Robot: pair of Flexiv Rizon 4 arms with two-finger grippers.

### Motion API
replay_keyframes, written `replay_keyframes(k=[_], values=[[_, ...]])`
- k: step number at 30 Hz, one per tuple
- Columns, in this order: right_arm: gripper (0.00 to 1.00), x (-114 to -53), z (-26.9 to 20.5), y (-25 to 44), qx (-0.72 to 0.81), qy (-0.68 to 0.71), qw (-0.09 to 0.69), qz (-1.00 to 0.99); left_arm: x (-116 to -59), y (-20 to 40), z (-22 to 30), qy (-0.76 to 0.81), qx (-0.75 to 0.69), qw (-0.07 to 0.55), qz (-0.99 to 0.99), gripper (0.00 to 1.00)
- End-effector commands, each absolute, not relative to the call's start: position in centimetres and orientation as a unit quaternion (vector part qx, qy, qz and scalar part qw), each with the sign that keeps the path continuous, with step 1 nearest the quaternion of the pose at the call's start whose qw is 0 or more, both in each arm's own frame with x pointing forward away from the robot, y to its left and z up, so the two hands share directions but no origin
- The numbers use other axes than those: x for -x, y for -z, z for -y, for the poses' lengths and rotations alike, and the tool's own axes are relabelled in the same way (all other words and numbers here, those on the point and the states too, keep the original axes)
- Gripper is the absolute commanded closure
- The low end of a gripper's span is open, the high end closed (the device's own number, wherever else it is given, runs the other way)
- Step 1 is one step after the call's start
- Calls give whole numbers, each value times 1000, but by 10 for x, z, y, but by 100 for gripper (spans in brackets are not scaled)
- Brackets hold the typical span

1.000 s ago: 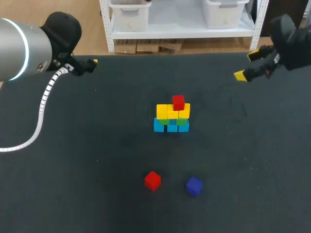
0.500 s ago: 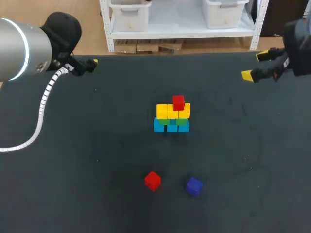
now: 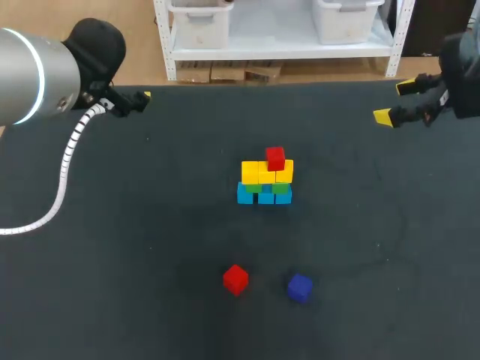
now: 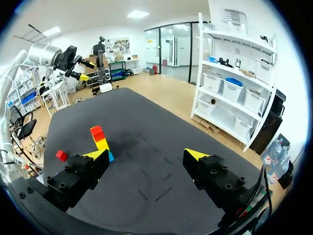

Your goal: Place the blue cubes, place green cubes on the blue cubes, place the yellow cubes on the green cubes, then place the red cubes on the yellow cubes, and place purple cube on the red cubes.

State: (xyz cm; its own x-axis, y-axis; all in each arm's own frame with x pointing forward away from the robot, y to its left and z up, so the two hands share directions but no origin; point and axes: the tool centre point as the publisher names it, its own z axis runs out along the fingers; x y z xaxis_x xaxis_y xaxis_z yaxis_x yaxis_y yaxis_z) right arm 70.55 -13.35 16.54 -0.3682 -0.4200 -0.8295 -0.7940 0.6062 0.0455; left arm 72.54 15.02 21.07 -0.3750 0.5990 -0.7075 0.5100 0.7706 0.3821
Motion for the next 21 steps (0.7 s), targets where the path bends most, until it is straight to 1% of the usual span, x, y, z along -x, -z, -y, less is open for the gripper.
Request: replay_keyframes(k=[1, 10, 13, 18, 20, 21], values=[[0, -706, 135, -164, 382, -229, 414, -794, -727, -210, -151, -48, -336, 447, -827, 0], [0, -706, 135, -164, 382, -229, 414, -794, -727, -210, -151, -48, -336, 447, -827, 0], [0, -706, 135, -164, 382, -229, 414, -794, -719, -227, -136, -69, -361, 443, -818, 0], [0, -706, 135, -164, 382, -229, 414, -794, -702, -229, -107, -89, -424, 381, -817, 0], [0, -706, 135, -164, 382, -229, 414, -794, -694, -216, -95, -95, -451, 326, -825, 0], [0, -706, 135, -164, 382, -229, 414, -794, -688, -210, -90, -87, -460, 315, -825, 0]])
